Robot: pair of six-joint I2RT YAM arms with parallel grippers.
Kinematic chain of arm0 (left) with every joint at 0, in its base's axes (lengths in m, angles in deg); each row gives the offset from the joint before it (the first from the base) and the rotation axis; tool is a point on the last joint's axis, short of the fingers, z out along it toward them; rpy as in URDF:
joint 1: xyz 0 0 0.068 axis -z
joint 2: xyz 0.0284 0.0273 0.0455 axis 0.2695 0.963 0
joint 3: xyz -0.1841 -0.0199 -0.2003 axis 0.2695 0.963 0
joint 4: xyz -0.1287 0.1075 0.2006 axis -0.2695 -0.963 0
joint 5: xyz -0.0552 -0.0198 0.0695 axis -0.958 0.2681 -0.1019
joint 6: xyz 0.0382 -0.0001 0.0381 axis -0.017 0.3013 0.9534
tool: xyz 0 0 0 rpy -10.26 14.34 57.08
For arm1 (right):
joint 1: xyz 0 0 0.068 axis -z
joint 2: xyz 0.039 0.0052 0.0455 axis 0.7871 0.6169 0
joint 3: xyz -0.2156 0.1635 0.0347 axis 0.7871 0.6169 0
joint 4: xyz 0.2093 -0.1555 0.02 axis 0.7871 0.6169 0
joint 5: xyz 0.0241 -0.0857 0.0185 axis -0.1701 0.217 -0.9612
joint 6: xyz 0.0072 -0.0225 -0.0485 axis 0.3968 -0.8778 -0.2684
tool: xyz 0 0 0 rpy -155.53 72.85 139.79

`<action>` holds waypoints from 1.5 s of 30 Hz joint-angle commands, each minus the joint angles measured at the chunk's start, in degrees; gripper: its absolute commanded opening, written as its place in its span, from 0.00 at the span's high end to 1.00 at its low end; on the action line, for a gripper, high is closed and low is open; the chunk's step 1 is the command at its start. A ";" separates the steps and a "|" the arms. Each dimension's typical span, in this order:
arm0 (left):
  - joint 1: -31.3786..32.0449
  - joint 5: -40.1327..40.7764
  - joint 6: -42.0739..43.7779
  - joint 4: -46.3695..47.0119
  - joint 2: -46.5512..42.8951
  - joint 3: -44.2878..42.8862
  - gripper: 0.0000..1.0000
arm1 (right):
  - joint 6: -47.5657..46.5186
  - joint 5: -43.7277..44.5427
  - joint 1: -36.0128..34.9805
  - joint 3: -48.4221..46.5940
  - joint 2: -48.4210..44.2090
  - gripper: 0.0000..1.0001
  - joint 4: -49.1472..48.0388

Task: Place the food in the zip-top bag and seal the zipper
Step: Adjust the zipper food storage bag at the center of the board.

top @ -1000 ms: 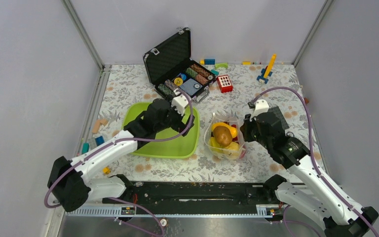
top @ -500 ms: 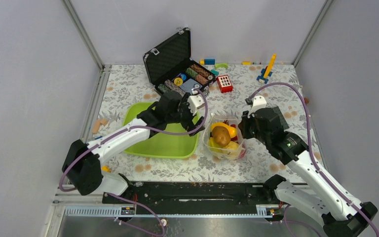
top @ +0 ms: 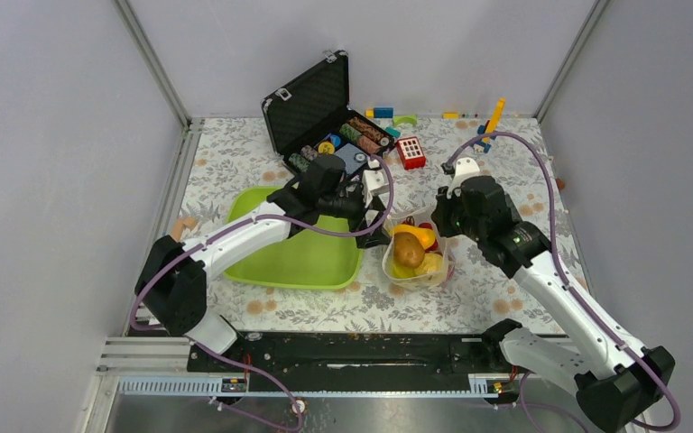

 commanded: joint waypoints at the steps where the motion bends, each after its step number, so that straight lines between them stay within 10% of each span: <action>1: -0.14 -6.31 0.05 3.74 0.87 -3.11 0.02 | -2.69 -11.59 5.00 -3.25 2.99 0.88 -6.04; 16: -0.23 -5.31 1.85 0.23 5.16 -8.15 0.16 | -4.27 -29.08 11.48 -7.99 12.98 0.89 -9.36; 22: -0.18 -3.81 2.41 -1.25 5.49 -8.24 0.62 | -1.47 -32.93 14.44 -8.74 14.67 0.89 -9.45; 25: -0.16 -3.74 1.22 -1.96 5.17 -9.06 1.00 | -1.51 -33.79 14.53 -8.84 14.98 0.88 -8.93; 39: -0.14 5.63 -26.77 12.95 -3.06 -0.89 1.00 | 3.32 -19.80 14.53 -0.74 -3.54 0.05 -2.60; 45: 0.22 6.36 -32.49 15.96 -7.82 4.91 1.00 | 10.01 -6.93 14.53 3.64 -15.01 0.00 3.95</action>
